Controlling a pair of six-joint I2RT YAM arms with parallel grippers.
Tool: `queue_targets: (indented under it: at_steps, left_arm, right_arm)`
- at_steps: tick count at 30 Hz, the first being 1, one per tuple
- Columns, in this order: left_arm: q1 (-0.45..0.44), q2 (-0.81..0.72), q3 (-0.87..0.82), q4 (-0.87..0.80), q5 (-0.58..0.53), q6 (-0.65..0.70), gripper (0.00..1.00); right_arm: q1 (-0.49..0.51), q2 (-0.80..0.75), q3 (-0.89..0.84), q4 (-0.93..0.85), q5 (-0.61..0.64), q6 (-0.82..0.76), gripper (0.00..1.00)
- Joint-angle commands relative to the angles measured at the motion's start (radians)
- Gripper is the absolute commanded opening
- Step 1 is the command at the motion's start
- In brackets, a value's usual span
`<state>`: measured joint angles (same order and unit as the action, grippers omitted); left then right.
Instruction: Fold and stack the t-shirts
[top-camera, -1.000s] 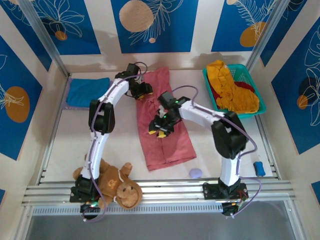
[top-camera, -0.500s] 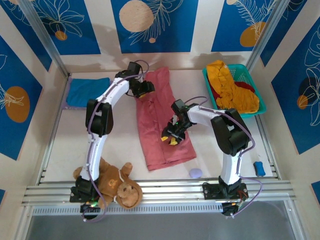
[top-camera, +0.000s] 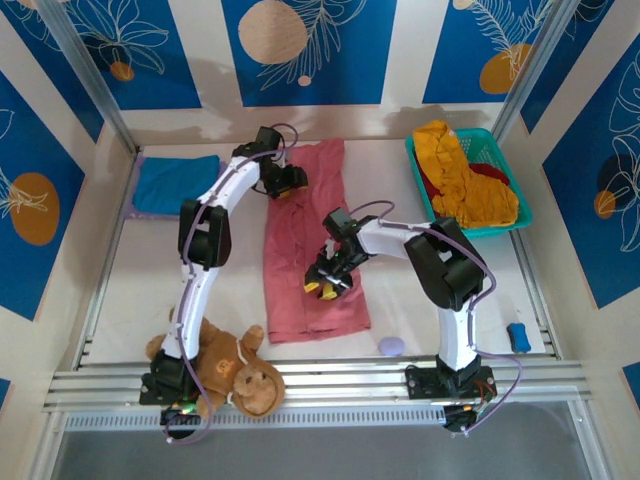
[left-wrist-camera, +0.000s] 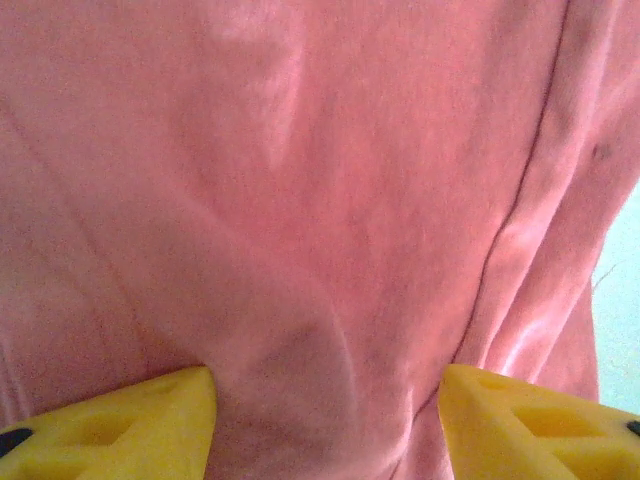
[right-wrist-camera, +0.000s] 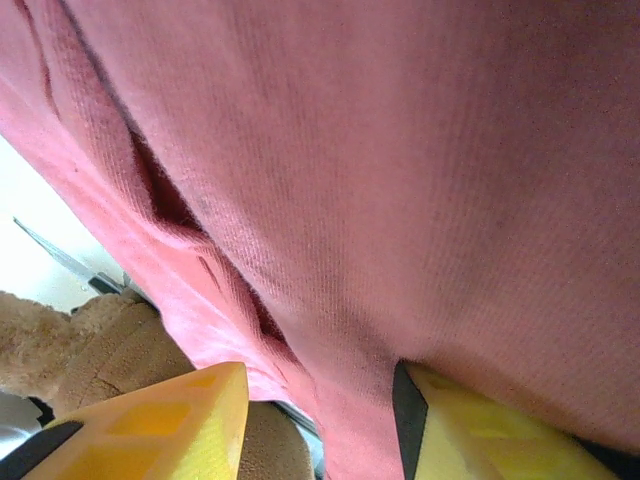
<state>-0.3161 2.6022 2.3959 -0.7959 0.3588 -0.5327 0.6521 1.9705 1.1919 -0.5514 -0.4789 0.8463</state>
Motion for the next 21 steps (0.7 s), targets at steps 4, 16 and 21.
queue_targets:
  at_steps: [4, 16, 21]
  left_arm:
    - [0.009, 0.019, 0.088, -0.129, 0.014, 0.058, 0.60]
    - [-0.008, -0.536, -0.468, -0.101, -0.039, 0.119, 0.63]
    - [-0.035, -0.763, -0.803, -0.087, -0.063, 0.124, 0.62]
  right_arm:
    - [0.011, -0.103, -0.005, -0.043, 0.080, 0.019, 0.49]
    - [-0.142, -0.508, -0.158, -0.320, 0.203, -0.100, 0.51]
    - [-0.156, -0.544, -0.256, -0.297, 0.179, -0.099, 0.51]
